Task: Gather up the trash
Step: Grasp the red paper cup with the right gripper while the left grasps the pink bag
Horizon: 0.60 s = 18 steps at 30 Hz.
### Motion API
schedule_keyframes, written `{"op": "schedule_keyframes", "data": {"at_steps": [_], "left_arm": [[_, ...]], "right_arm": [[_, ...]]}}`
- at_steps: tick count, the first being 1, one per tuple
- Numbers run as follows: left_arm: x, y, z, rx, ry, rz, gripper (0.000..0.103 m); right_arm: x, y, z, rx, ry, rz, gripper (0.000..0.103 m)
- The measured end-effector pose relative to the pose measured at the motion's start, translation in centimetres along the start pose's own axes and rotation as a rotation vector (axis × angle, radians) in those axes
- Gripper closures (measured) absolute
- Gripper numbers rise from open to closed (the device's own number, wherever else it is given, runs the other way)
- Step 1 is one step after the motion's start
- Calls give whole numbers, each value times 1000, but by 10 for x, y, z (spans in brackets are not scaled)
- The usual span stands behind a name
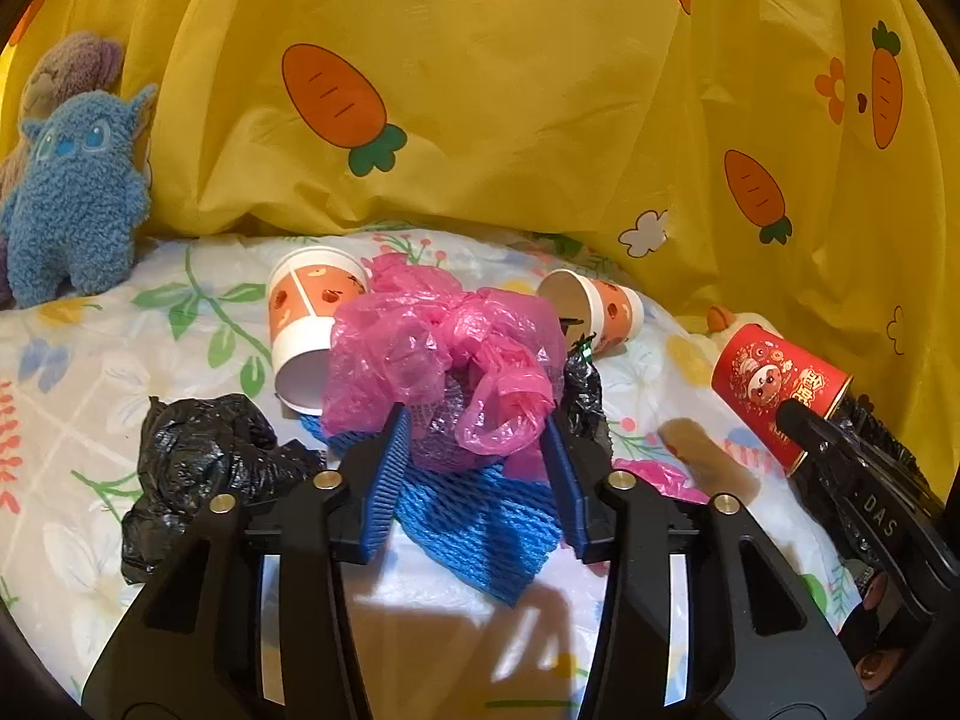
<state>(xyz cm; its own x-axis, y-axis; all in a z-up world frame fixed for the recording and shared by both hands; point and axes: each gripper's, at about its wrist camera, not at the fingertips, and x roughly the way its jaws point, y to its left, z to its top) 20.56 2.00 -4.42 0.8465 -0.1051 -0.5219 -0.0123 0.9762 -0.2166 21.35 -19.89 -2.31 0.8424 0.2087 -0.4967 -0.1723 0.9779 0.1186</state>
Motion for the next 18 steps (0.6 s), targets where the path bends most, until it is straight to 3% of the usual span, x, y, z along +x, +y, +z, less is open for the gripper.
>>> {"op": "schedule_keyframes", "data": {"at_steps": [5, 7, 18], "left_arm": [[0, -4, -1, 25, -14, -39, 97], [-3, -5, -1, 27, -20, -56, 103], [-44, 0, 0, 13, -106, -99, 103]], "right_arm": [[-10, 2, -8, -14, -4, 6, 99], [-12, 2, -10, -17, -5, 6, 99], [-31, 1, -15, -17, -22, 17, 99]]}}
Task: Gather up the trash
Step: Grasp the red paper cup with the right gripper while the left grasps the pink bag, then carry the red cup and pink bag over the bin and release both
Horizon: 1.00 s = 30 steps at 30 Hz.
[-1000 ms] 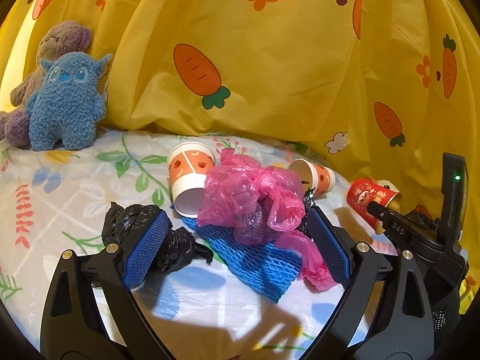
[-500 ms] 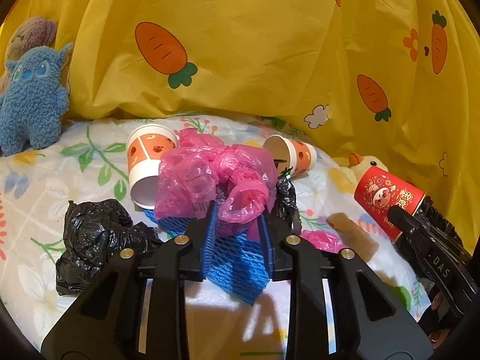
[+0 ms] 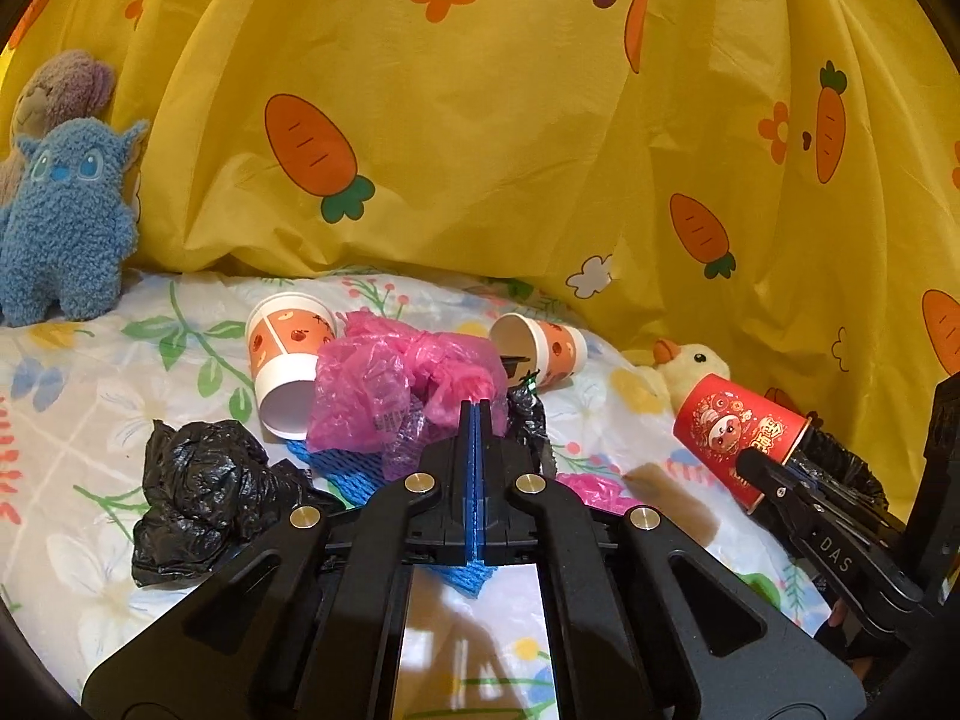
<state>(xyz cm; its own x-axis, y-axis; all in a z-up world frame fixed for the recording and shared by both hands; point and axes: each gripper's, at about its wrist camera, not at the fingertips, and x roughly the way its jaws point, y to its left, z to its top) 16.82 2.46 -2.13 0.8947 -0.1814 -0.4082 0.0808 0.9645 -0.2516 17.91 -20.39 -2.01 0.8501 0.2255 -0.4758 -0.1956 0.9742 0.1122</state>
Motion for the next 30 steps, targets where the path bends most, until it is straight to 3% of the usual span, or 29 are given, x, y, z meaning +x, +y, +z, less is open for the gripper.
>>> {"op": "schedule_keyframes", "data": {"at_steps": [3, 5, 7, 8, 13, 15, 17, 19, 22, 30], "left_arm": [[-6, -6, 4, 45, 16, 16, 103], [-6, -12, 7, 89, 26, 45, 75], [-5, -17, 10, 111, 21, 56, 62], [0, -19, 13, 119, 27, 58, 61], [29, -21, 16, 132, 63, 88, 62], [37, -19, 13, 131, 71, 96, 70], [43, -17, 12, 125, 82, 95, 88], [44, -14, 11, 117, 81, 95, 90], [34, -11, 12, 106, 48, 86, 94], [-30, -8, 32, 57, -69, -26, 94]], "right_arm": [[-6, 1, -1, -3, -5, 5, 99], [-10, 1, -1, -3, -10, 8, 99], [-12, 0, -1, 0, -14, 9, 99], [-12, -1, -1, 3, -15, 8, 99], [-12, -4, -3, 14, -11, 4, 99], [-13, -6, -4, 14, -10, 3, 99], [-14, -7, -5, 11, -9, 4, 99], [-13, -8, -5, 10, -7, 3, 99], [-15, -8, -6, 11, -5, 7, 99], [-34, -3, -2, -10, -32, 23, 99]]}}
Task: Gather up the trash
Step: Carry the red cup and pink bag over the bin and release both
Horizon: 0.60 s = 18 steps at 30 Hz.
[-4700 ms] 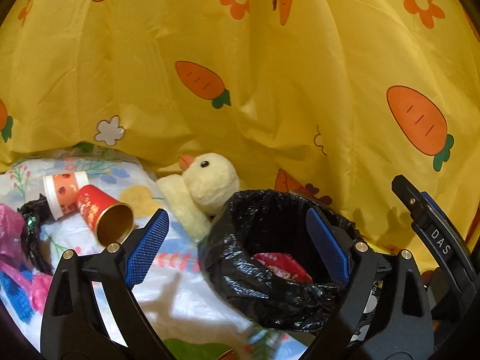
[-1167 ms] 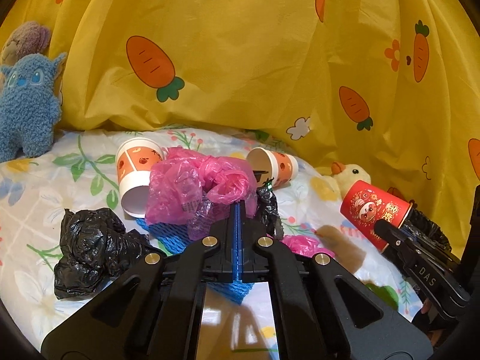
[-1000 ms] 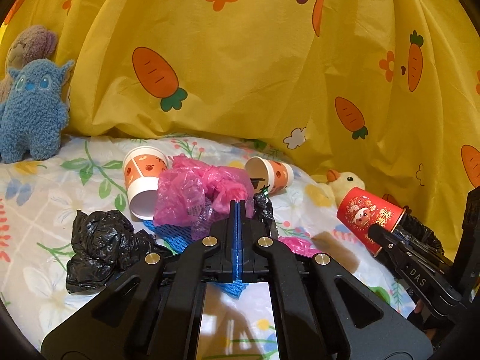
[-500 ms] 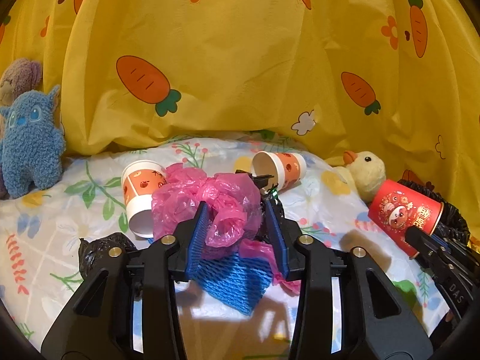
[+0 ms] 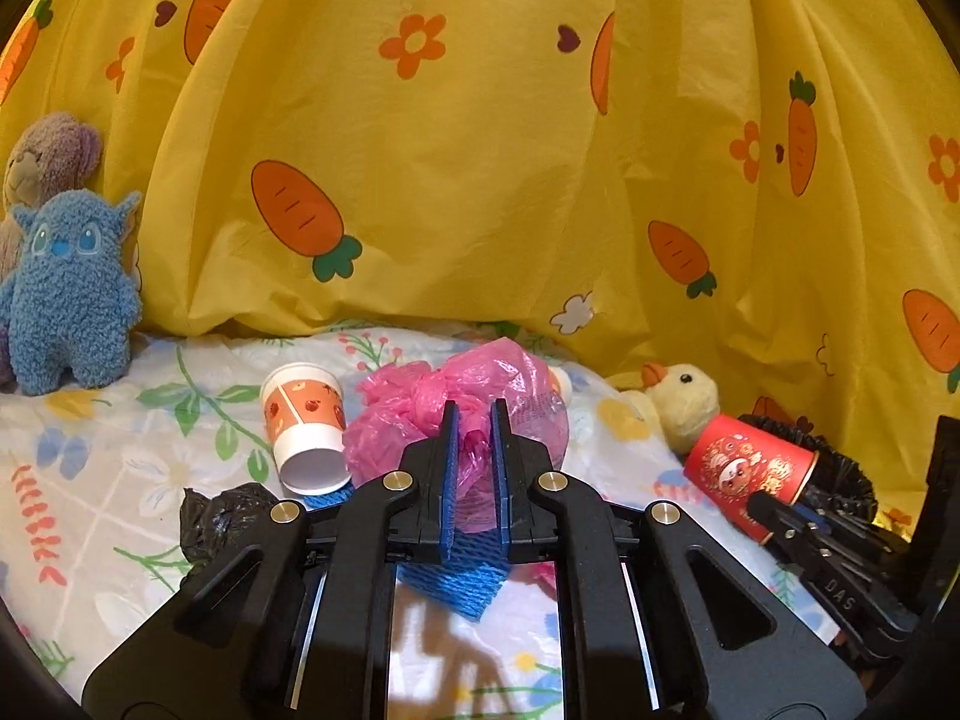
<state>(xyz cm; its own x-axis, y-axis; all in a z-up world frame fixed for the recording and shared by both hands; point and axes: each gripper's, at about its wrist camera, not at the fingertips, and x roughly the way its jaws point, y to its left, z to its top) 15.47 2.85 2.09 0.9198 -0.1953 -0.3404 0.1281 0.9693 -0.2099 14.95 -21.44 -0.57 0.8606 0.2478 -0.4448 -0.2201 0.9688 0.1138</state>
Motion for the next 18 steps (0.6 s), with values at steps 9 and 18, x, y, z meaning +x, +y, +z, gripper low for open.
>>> {"op": "schedule_keyframes", "data": {"at_steps": [9, 18], "left_arm": [[-40, -23, 17, 7, -62, -73, 94], [-23, -114, 10, 94, -41, -265, 94]], "right_arm": [[-29, 0, 8, -33, -37, -26, 99], [-72, -51, 17, -14, -95, -199, 99]]}}
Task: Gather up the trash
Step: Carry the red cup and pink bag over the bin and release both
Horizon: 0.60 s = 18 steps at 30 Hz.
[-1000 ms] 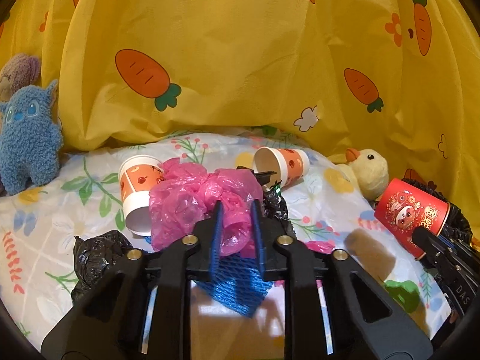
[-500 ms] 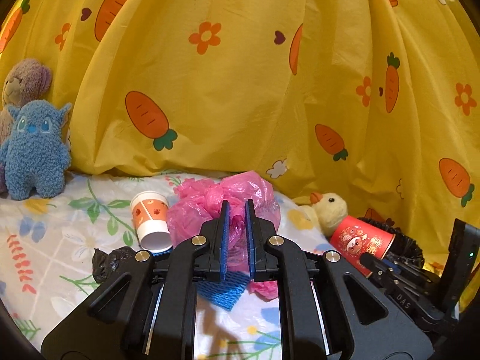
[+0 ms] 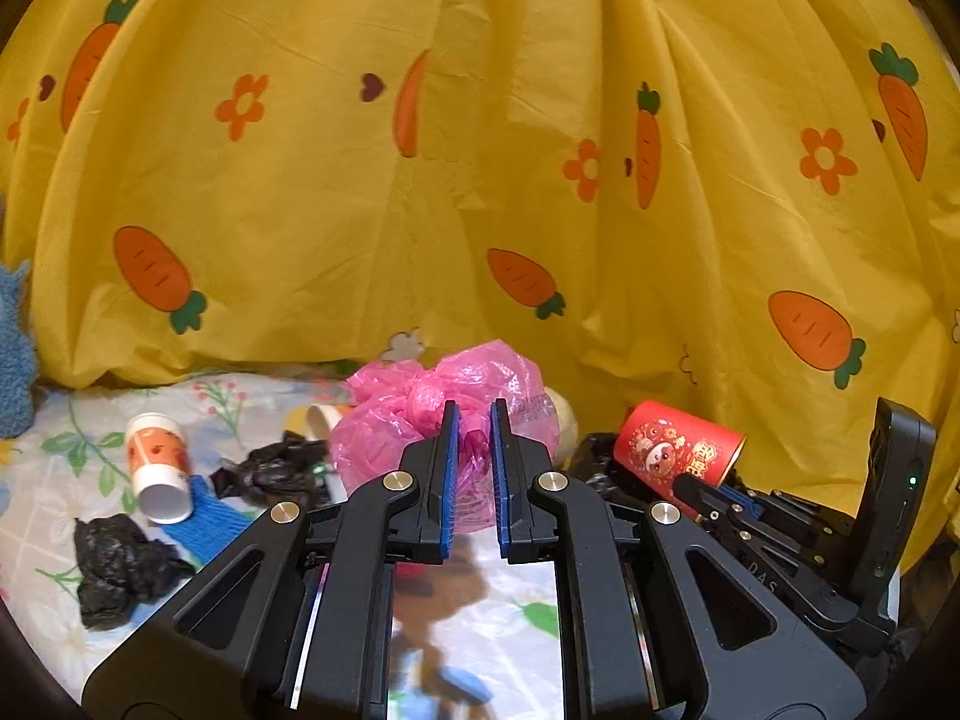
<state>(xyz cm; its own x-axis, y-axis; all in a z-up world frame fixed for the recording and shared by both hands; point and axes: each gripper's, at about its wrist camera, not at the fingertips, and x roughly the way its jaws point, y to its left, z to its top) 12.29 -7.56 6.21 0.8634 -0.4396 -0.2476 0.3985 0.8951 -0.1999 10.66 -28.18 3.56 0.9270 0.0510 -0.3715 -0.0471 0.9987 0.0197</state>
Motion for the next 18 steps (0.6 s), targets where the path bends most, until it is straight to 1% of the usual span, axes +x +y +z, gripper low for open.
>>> {"op": "schedule_keyframes", "data": {"at_steps": [5, 8, 11, 14, 18], "left_arm": [[42, -52, 0, 22, 23, -122, 94], [69, -79, -2, 31, 41, -186, 94], [97, -103, -6, 46, 67, -227, 94], [121, -122, -14, 67, 96, -249, 94], [151, -138, -30, 87, 161, -298, 92]], "right_arm": [[-10, -44, 4, 47, -8, -107, 99], [-13, -64, 6, 67, -16, -149, 99], [-16, -81, 9, 88, -28, -186, 99], [-16, -92, 11, 103, -40, -210, 99], [-11, -104, 11, 119, -37, -230, 99]]}}
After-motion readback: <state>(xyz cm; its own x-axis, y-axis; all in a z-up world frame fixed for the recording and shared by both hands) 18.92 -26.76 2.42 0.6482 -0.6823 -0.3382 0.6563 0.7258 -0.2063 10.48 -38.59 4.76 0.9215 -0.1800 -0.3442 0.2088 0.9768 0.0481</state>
